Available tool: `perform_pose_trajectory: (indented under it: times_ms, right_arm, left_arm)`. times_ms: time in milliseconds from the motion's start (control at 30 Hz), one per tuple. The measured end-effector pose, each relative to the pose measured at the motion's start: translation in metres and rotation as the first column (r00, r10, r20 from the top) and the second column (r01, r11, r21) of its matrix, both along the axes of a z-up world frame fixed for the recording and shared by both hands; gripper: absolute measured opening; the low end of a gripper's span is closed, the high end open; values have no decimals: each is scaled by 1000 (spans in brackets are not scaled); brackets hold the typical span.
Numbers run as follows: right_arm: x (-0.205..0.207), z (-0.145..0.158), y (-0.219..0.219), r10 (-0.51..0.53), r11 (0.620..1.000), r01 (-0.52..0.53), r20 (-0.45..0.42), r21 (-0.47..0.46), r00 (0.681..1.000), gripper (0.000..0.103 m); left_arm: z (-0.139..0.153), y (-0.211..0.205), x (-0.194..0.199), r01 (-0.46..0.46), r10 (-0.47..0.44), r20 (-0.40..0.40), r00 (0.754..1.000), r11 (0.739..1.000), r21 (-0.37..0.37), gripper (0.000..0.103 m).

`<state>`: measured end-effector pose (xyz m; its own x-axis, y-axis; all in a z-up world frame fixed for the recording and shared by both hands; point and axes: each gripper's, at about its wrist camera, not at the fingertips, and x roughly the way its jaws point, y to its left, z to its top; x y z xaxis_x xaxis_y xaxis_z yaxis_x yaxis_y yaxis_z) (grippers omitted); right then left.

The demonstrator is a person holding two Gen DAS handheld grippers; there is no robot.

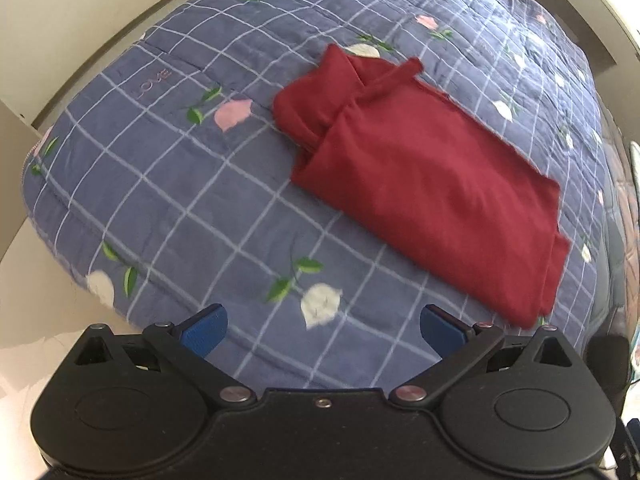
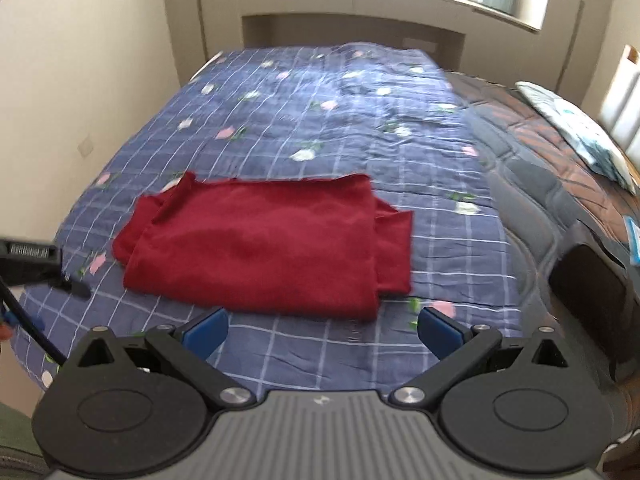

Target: Fold small clothes

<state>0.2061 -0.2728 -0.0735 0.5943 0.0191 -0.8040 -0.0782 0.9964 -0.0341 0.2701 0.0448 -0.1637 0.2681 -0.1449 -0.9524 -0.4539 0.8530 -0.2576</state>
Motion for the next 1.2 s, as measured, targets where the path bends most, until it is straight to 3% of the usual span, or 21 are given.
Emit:
perform_pose_trajectory:
  times_ms: [167,333,500,600,733,933,1200]
  right_arm:
    - [7,-15,36,46,999,-48,-104,-23,994,103]
    - [13,-28,54,46,996,-57,-154,-71,987,103]
    - [19,-48,62,7,996,-24,-180,-91,984,103]
    - [23,-63,65,30,996,-44,-172,-73,985,103]
    - [40,-91,69,55,996,-65,-158,-57,986,103]
    - [86,-121,78,78,996,-81,-59,-47,995,103]
    - [141,-157,86,94,992,-88,68,-85,993,103]
  left_arm:
    - [-20,13,22,68,-68,16,998,997,-37,102]
    - [-36,27,21,47,-46,12,999,994,-95,102]
    - [-56,32,20,85,-85,10,996,995,-60,102]
    - [-64,33,23,114,-114,15,993,993,-41,102]
    - [-75,40,29,72,-70,47,996,997,-38,102]
    - [-91,56,46,-20,27,109,994,998,-63,102]
    - [-115,59,70,-60,82,196,977,991,-118,102]
